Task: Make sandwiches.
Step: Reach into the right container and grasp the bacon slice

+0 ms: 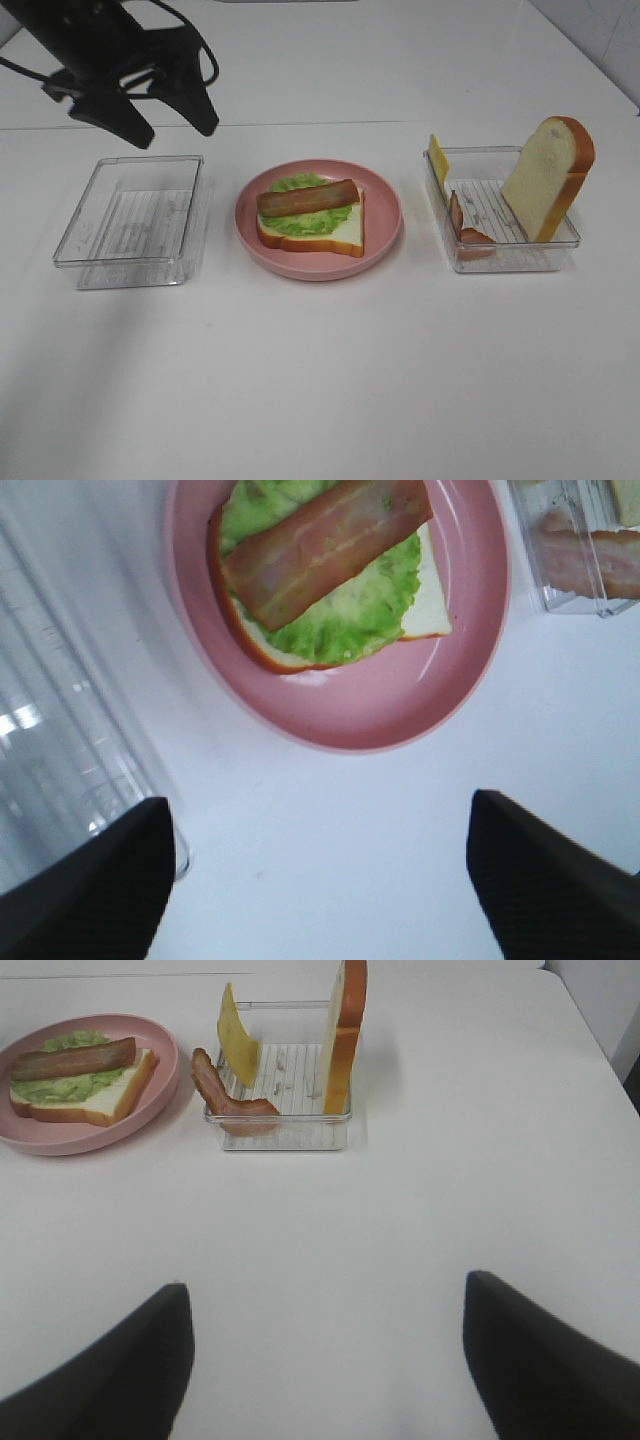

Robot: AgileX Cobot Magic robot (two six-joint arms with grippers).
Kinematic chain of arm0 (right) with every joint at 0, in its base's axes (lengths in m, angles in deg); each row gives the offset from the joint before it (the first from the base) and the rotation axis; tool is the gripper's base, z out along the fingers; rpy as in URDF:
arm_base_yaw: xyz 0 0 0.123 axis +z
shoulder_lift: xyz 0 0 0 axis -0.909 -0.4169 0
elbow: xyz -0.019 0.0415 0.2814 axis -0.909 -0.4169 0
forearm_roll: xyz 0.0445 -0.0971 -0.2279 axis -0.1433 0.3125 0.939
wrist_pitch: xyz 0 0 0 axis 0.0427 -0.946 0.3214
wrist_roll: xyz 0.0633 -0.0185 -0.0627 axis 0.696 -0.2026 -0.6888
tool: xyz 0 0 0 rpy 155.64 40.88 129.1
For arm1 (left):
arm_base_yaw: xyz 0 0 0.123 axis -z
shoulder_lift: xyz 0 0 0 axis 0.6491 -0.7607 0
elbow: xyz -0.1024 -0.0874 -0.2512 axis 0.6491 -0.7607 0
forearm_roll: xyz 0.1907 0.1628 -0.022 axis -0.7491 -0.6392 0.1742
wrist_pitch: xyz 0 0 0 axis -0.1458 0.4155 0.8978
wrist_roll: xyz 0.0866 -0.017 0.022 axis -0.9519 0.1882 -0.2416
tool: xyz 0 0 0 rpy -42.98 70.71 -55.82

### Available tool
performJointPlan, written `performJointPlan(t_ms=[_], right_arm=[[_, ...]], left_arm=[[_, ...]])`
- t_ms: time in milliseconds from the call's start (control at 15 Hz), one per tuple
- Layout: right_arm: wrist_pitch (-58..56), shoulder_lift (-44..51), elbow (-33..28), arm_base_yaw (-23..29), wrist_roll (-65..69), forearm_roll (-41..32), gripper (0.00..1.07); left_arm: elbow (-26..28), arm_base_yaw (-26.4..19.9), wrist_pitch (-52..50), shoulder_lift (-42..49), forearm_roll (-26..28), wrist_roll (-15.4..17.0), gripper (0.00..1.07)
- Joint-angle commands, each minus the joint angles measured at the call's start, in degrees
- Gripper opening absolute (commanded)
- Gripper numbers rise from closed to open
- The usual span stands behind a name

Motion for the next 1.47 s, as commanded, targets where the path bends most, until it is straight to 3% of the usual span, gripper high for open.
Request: performJointPlan(t_ms=[67,333,400,467,867,933,1200,1333,1400,1467], right_arm=[[0.7,0.6,0.0,-0.5,-0.4,0.2,0.71],[0.7,0.6,0.0,-0.5,-0.4,0.2,0.71],[0.7,0.6,0.0,-0.5,-0.4,0.2,0.71],[0.7,0.6,0.0,-0.5,-0.4,0.2,0.71],[0.7,0.6,0.0,-0.5,-0.4,0.2,0.71],[0.7,0.6,0.0,-0.5,-0.4,0.2,0.71],[0.7,0.6,0.0,-0.5,-0.4,0.2,0.71],[0.7,0.6,0.0,-0.5,-0.4,0.2,0.71],[0.7,0.6,0.0,-0.5,-0.4,0.2,0.71],[0.7,0.6,0.0,-0.5,-0.4,0.2,0.71]], left_arm=[[0.1,0.1,5.0,8.3,-7.3,4.6,0.77],[-0.2,0.2,10.3,21.7,-17.5,8.8,0.77],[-3.8,0.2,10.1,30.5,-20.5,9.5,0.76],[-5.0,0.2,10.1,32.4,-20.6,9.5,0.76],[-24.9,0.2,7.0,58.1,-22.1,9.2,0.76],[-31.2,0.2,6.2,66.5,-22.7,8.8,0.76],[-41.5,0.2,6.0,80.8,-22.8,8.8,0.76],[-46.1,0.2,5.5,87.0,-23.7,8.0,0.76],[-51.6,0.2,3.3,94.9,-24.0,5.2,0.76],[-53.9,0.2,2.4,98.3,-23.9,4.1,0.76]])
